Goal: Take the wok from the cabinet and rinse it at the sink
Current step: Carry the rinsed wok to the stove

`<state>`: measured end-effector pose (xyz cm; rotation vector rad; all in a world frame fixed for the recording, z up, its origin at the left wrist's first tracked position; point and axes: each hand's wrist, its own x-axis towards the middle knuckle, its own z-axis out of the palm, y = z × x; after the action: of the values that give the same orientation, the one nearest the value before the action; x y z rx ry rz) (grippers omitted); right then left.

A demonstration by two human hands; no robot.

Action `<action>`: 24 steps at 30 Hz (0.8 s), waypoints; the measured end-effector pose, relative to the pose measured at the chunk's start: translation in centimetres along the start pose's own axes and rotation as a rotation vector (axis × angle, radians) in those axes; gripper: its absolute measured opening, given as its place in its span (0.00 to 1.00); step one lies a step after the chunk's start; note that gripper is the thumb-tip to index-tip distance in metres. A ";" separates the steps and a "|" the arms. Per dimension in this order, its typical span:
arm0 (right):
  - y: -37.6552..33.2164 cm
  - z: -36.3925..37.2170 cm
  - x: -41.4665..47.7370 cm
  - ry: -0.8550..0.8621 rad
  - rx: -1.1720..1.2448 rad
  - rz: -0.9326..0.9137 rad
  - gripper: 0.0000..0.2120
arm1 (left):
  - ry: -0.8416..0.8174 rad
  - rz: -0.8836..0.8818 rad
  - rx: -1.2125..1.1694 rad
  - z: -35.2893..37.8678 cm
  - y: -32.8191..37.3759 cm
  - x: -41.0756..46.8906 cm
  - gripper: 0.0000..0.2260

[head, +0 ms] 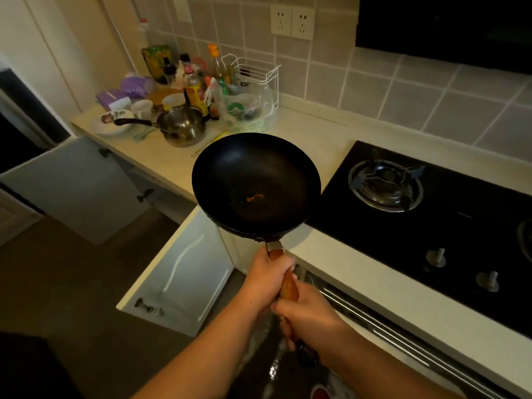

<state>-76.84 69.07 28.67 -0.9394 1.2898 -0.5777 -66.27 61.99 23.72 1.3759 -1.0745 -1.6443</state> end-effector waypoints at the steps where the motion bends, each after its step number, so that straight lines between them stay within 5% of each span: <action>1: -0.5 0.5 0.9 0.006 0.005 -0.007 0.03 | -0.017 -0.008 0.009 -0.9 0.2 1.0 0.03; 15: -7.5 11.0 11.7 0.383 0.226 0.060 0.03 | -0.383 -0.074 0.132 -11.9 4.9 11.5 0.09; 24: -9.6 10.6 16.1 0.543 0.280 0.130 0.03 | -0.435 -0.099 0.132 -11.5 6.2 15.7 0.05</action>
<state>-61.75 53.73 28.06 -0.4719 1.6816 -0.9235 -57.38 43.66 22.53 1.1950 -1.4004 -2.0354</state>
